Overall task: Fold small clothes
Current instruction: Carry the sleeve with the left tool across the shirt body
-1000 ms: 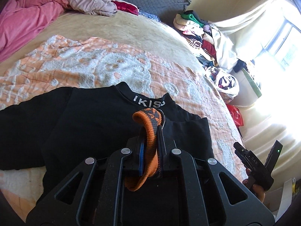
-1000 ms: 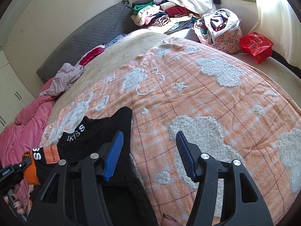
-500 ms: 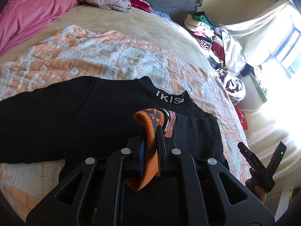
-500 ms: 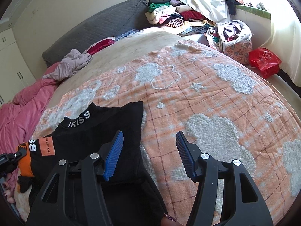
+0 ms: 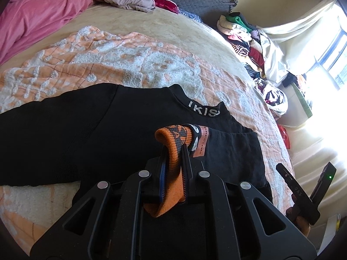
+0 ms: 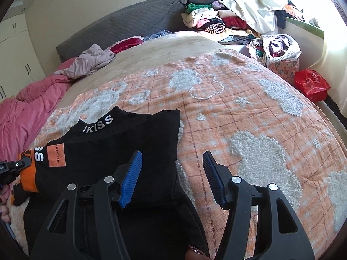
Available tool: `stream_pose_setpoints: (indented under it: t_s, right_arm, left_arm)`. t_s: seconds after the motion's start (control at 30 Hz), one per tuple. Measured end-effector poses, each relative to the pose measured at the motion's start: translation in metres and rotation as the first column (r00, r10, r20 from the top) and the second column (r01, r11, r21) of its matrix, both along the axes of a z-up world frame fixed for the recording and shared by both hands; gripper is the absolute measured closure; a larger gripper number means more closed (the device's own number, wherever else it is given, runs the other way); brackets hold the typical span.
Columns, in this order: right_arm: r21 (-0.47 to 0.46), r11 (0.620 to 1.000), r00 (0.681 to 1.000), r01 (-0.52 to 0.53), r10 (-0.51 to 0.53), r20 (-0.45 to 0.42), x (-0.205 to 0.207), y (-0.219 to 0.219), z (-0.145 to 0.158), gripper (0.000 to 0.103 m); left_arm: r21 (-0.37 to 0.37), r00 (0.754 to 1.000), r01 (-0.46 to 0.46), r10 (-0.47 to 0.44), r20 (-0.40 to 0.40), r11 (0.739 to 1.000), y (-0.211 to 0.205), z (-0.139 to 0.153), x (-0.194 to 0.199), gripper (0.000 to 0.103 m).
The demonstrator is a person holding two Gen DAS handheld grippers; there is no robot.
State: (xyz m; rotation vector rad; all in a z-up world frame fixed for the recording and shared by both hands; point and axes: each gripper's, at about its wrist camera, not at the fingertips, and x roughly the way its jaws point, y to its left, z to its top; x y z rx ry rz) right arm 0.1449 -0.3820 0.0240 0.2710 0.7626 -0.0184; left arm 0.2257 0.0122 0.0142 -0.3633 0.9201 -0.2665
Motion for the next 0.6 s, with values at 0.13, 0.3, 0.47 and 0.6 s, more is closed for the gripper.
stream_pose_setpoints:
  t_s: [0.13, 0.3, 0.47, 0.6]
  right_arm:
    - [-0.013, 0.999, 1.000, -0.030, 0.030, -0.005, 0.001, 0.007, -0.002, 0.046]
    - [-0.030, 0.998, 0.998, -0.056, 0.055, -0.023, 0.003, 0.016, -0.006, 0.046]
    - [-0.053, 0.995, 0.996, -0.083, 0.081, -0.035, 0.004, 0.024, -0.010, 0.046]
    - [-0.072, 0.989, 0.991, -0.125, 0.122, -0.047, 0.005, 0.034, -0.012, 0.046]
  left_arm:
    - [0.023, 1.000, -0.015, 0.015, 0.006, 1.000, 0.005, 0.001, -0.002, 0.094]
    - [0.059, 0.999, -0.033, 0.032, 0.029, 0.998, 0.008, 0.005, -0.007, 0.094]
    - [0.086, 0.999, -0.033, 0.029, 0.040, 0.996, 0.007, 0.008, -0.009, 0.094]
    - [0.146, 1.000, 0.024, -0.022, -0.010, 0.989, -0.013, -0.008, -0.003, 0.094]
